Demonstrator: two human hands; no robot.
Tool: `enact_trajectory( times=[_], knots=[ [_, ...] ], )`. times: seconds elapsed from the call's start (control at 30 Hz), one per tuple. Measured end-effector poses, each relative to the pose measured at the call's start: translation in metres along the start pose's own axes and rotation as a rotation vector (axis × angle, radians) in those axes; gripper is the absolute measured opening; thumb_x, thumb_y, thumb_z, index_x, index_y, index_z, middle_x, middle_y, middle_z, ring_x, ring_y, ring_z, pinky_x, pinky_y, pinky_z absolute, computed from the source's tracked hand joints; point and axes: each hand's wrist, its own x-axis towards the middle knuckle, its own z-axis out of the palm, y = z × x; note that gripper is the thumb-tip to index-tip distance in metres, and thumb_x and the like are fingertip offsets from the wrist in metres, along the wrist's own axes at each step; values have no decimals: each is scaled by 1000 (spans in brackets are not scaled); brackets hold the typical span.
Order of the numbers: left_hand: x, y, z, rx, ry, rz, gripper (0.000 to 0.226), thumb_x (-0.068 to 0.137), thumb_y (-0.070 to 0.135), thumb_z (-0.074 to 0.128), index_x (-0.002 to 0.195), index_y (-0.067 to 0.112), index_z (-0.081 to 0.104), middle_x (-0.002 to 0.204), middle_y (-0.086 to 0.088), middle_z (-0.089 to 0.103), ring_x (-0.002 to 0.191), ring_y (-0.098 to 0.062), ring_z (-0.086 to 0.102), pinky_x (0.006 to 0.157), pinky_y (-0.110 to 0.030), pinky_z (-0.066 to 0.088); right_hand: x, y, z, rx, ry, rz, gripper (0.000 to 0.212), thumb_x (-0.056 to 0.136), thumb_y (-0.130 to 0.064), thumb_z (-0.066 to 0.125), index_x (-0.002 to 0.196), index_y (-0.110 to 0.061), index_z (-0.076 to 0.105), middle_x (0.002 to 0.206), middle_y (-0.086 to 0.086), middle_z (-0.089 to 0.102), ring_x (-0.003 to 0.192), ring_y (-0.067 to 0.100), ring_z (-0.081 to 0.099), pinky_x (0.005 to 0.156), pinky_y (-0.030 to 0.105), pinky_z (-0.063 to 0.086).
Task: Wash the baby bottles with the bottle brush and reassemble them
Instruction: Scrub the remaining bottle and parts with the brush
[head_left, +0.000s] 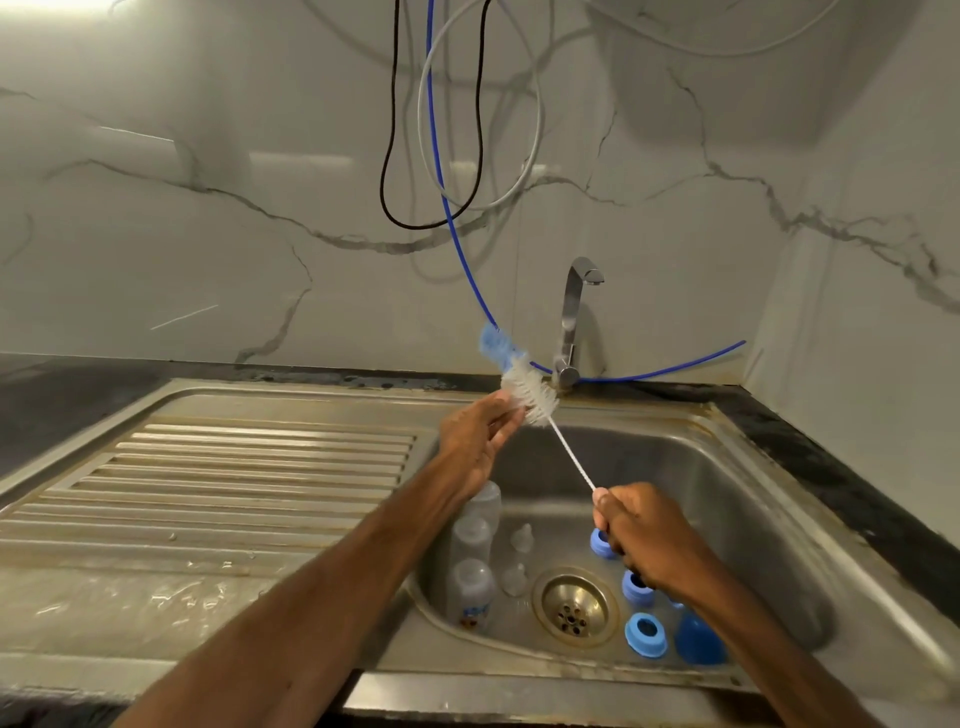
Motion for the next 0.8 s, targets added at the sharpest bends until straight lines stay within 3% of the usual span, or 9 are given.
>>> enact_trajectory(
  times=[0.1, 0.2, 0.37, 0.6, 0.7, 0.8],
  knots=[
    [-12, -11, 15, 28, -200, -110, 28, 96, 3, 64, 120, -11, 65, 121, -28, 69, 111, -34, 71, 92, -29, 59, 6, -4, -1, 49, 94, 5, 45, 107, -22, 44, 71, 1, 57, 50, 3, 46, 36, 4, 38, 38, 16, 31],
    [-16, -16, 27, -35, -268, -132, 33, 96, 4, 65, 125, -12, 63, 121, -28, 70, 110, -33, 72, 95, -29, 58, 7, -5, -3, 100, 120, 6, 43, 107, -22, 43, 72, -3, 57, 51, 5, 44, 35, 6, 38, 37, 17, 31],
    [-9, -12, 14, -5, -213, -77, 36, 88, 0, 72, 123, 1, 65, 123, -17, 72, 115, -26, 70, 106, -32, 52, 6, -4, -3, 77, 118, -11, 43, 107, -22, 44, 72, -4, 60, 50, 4, 47, 36, 5, 40, 39, 15, 33],
    [-2, 1, 6, -57, -95, -92, 36, 92, 5, 71, 126, -1, 64, 120, -23, 72, 111, -32, 71, 89, -33, 61, 3, -3, -5, 123, 75, 10, 42, 107, -23, 45, 72, -7, 61, 52, 3, 45, 37, 4, 38, 39, 14, 32],
    [-1, 1, 5, -54, -32, -116, 35, 93, 8, 71, 124, -4, 60, 118, -26, 71, 109, -34, 72, 88, -37, 62, 3, -1, -2, 71, 56, 2, 42, 107, -23, 45, 70, -9, 61, 49, -5, 46, 36, 0, 38, 39, 13, 30],
    [-7, -5, 14, 17, -103, -109, 28, 97, 11, 67, 120, -5, 63, 118, -25, 71, 109, -32, 72, 91, -35, 60, 3, -1, 0, 72, 78, 0, 43, 107, -22, 45, 69, -9, 60, 48, -5, 47, 36, 0, 38, 38, 14, 30]
  ],
)
